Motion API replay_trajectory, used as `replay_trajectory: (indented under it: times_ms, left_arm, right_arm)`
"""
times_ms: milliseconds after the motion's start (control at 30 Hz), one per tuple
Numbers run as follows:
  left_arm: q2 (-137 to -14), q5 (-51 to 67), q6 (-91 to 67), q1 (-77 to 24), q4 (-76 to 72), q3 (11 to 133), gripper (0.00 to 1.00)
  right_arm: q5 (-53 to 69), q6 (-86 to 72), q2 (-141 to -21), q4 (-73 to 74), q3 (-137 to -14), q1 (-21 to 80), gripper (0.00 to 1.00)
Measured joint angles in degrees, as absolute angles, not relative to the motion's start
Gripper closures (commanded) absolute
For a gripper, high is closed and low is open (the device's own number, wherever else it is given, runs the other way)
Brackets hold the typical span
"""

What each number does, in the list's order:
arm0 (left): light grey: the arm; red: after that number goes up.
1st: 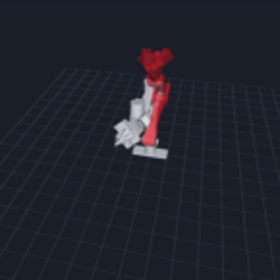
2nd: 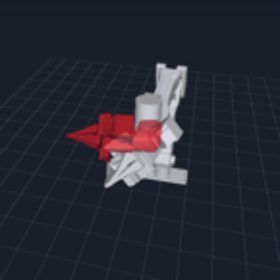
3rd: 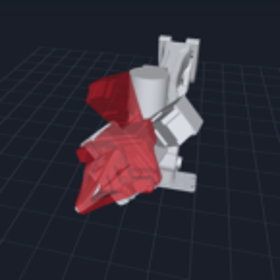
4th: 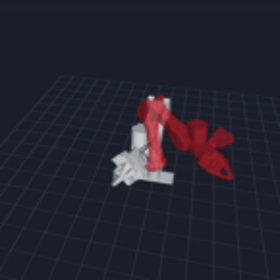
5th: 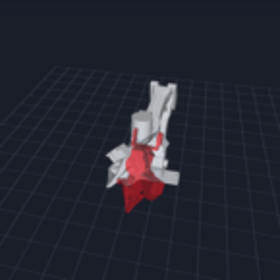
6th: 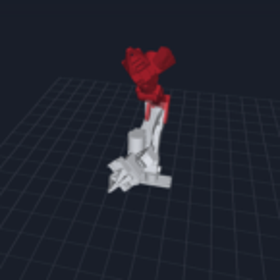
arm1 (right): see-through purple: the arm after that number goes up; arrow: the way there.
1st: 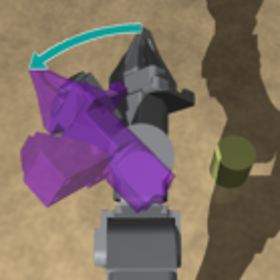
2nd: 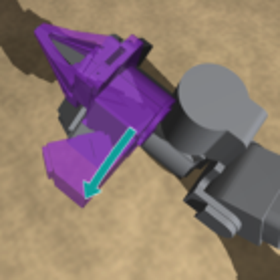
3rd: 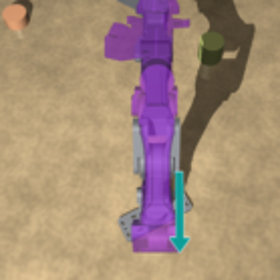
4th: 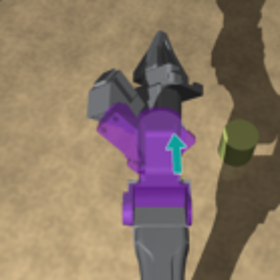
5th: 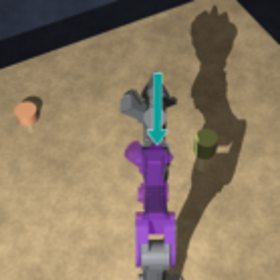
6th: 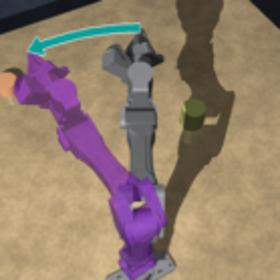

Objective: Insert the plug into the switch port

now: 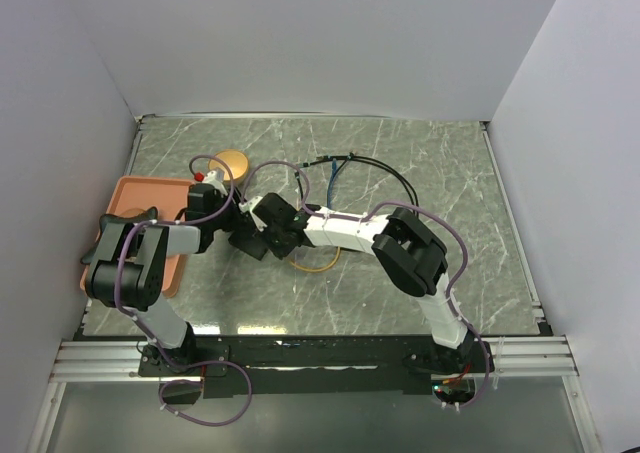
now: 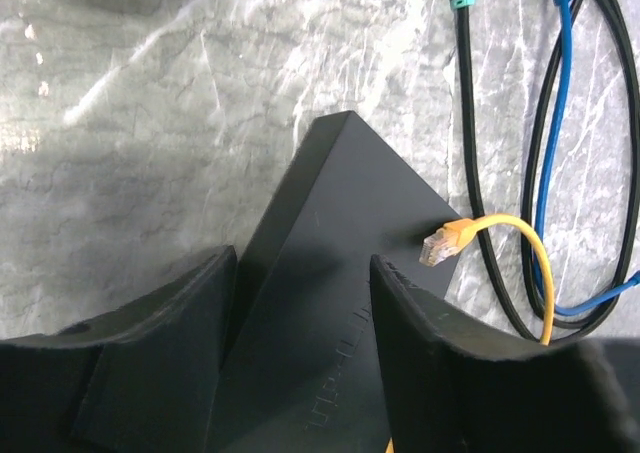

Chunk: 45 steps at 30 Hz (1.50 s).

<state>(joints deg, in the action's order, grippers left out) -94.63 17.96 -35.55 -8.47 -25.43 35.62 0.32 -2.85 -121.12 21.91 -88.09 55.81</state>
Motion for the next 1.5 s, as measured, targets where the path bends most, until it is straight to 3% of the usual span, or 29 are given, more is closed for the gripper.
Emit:
replay_trajectory:
  times_ms: [33, 433, 1500]
  left_arm:
    - [-94.6, 18.2, -35.5, -8.4, -25.1, 35.6, 0.51]
    - [-92.0, 21.1, -35.2, -7.8, -23.4, 35.6, 0.62]
    - [-95.5, 18.9, -38.2, -9.1, -33.8, 31.4, 0.71]
  right_arm:
    - [0.6, -2.5, -121.1, 22.1, -88.1, 55.8, 1.0]
    - [2.5, -2.0, -121.1, 23.0, -88.1, 55.8, 1.0]
    - [2.2, -4.3, -120.1, 21.6, -86.3, 55.4, 1.0]
